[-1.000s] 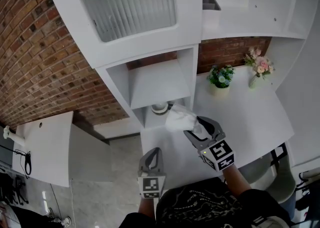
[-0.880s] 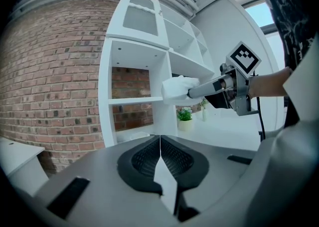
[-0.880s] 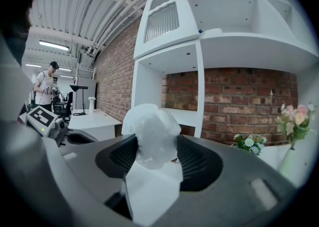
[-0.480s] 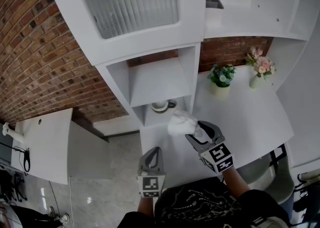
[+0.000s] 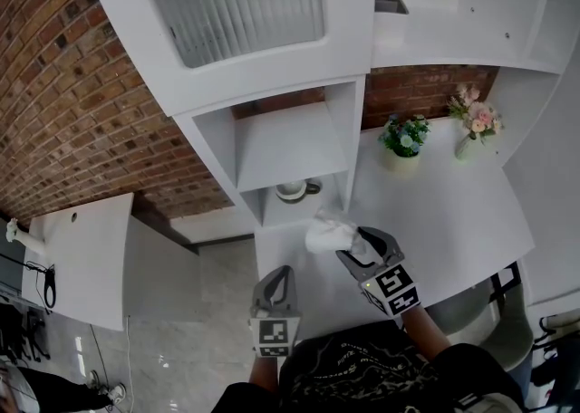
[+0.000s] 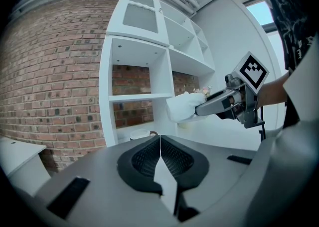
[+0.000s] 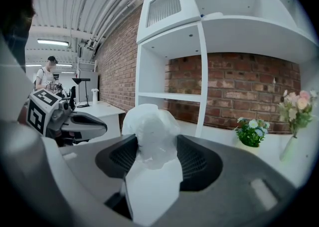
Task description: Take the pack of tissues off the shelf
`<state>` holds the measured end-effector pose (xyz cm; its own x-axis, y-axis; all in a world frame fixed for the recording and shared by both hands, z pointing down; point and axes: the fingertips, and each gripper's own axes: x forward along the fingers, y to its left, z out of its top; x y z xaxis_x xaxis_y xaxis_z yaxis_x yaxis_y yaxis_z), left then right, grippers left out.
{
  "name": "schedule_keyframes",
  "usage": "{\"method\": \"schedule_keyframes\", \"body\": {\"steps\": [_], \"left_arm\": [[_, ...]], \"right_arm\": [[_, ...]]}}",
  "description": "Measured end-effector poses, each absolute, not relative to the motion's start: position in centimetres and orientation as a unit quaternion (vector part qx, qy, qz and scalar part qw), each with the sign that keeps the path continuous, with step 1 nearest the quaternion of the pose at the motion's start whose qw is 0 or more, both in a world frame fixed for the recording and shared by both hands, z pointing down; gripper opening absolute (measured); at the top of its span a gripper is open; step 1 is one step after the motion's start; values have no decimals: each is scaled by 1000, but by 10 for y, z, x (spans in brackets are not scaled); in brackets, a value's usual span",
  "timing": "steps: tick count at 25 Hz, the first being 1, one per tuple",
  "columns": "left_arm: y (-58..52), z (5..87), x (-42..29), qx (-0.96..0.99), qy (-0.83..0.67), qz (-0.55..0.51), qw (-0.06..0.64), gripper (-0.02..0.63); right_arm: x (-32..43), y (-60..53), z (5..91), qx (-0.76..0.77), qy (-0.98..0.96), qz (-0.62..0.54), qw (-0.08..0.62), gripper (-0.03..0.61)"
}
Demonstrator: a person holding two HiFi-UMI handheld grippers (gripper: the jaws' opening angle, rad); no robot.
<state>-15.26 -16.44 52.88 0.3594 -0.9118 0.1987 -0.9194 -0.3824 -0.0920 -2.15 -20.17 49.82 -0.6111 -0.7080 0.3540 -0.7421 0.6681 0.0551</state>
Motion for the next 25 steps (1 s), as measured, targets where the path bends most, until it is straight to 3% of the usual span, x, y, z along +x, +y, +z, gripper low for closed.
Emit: {"method": "schedule_keyframes", "body": {"steps": [25], "left_arm": [[-170, 545, -149, 825, -548, 129, 40, 9]], "right_arm": [[-20, -198, 580, 383, -888, 119, 225, 241]]}}
